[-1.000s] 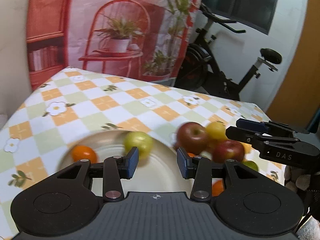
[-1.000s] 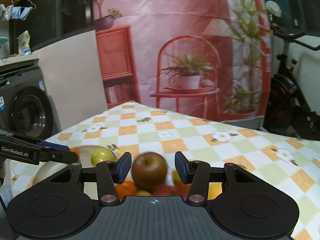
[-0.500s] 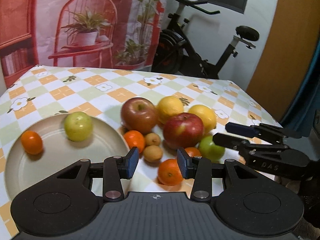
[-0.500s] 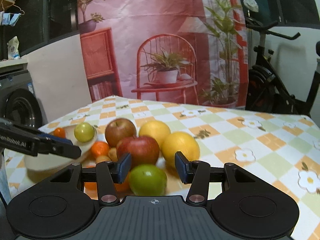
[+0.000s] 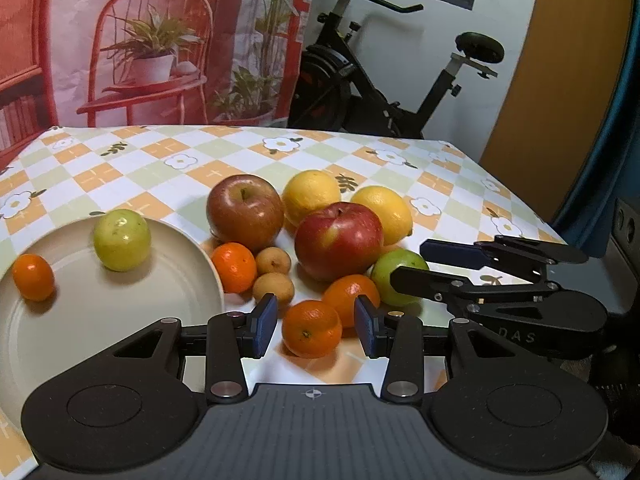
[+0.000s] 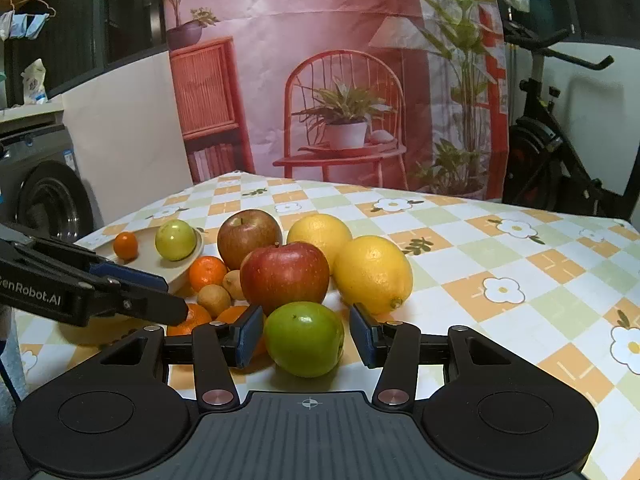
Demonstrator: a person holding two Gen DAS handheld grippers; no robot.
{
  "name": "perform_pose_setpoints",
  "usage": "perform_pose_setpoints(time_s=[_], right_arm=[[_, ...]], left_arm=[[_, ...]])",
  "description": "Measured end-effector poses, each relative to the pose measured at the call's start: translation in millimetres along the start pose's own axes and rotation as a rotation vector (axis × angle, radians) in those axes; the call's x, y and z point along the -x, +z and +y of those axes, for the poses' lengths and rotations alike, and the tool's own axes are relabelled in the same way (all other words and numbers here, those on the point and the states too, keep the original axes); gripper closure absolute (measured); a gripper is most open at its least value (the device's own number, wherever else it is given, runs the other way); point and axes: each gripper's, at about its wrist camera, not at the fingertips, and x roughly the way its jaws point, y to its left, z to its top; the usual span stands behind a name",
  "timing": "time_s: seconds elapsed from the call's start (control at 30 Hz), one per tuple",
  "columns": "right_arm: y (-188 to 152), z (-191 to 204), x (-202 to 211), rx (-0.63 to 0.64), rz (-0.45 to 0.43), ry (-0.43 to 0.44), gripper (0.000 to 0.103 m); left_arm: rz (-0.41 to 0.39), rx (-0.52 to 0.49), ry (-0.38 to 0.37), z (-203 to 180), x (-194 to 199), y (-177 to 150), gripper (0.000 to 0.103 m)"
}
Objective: Organize fruits
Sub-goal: 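Withdraw both open tools from the plate back to the fruit pile, then grasp another tangerine with the left tool while the right tool grasps another green fruit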
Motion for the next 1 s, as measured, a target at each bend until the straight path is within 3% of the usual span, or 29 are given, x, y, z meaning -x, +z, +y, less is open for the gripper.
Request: perform_pose_setpoints(time_s=[0.23, 0.87, 1.0], right_arm=[[0.0, -5.8, -3.4, -0.028, 0.021, 0.028, 0.063], [-0.5, -12.0, -5.6, -0.061, 0.031, 0.048, 0.062], [-0.2, -12.1, -6.6, -0.063, 0.035, 0.047, 0.062]], left_arm=[[0.038, -0.020, -0.015, -1.1, -7.7, -2.2, 0.059], [0.072, -0.010, -0.002, 7.1, -21.7, -2.3, 0.059], [0.058, -0.008, -0.006, 7.6, -20.2, -3.7, 0.063]])
